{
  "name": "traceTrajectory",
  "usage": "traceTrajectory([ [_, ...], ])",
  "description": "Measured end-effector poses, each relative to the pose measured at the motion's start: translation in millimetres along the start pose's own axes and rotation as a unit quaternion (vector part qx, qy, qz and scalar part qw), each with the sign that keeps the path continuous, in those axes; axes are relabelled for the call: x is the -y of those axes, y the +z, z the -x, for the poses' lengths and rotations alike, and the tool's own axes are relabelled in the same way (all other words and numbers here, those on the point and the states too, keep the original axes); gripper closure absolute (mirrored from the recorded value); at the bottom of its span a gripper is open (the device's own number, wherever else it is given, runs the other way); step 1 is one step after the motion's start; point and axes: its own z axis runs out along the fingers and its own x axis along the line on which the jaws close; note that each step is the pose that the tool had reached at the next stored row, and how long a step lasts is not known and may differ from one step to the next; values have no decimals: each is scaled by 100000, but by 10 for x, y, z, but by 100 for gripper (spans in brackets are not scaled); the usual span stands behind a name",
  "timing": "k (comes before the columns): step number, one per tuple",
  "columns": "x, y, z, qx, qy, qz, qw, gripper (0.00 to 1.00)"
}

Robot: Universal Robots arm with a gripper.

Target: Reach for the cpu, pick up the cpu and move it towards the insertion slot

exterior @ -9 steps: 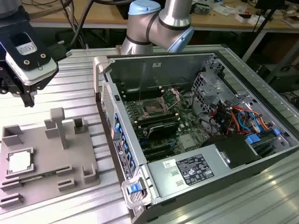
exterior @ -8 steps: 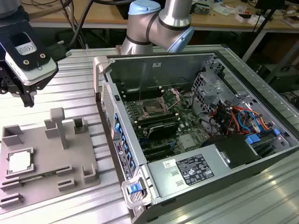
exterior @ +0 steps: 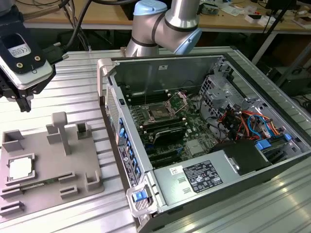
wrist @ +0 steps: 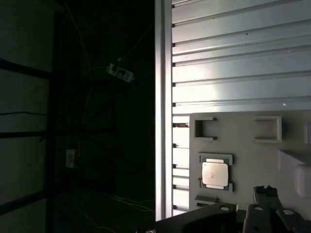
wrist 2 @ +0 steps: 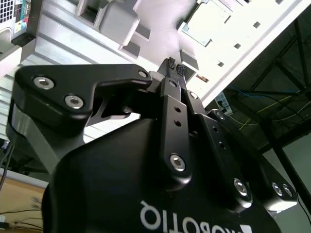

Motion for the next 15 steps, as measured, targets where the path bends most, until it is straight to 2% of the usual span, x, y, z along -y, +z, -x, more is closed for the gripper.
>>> traceTrajectory([
  [15, -2, 2, -82, -45, 2, 1, 100000, 89],
])
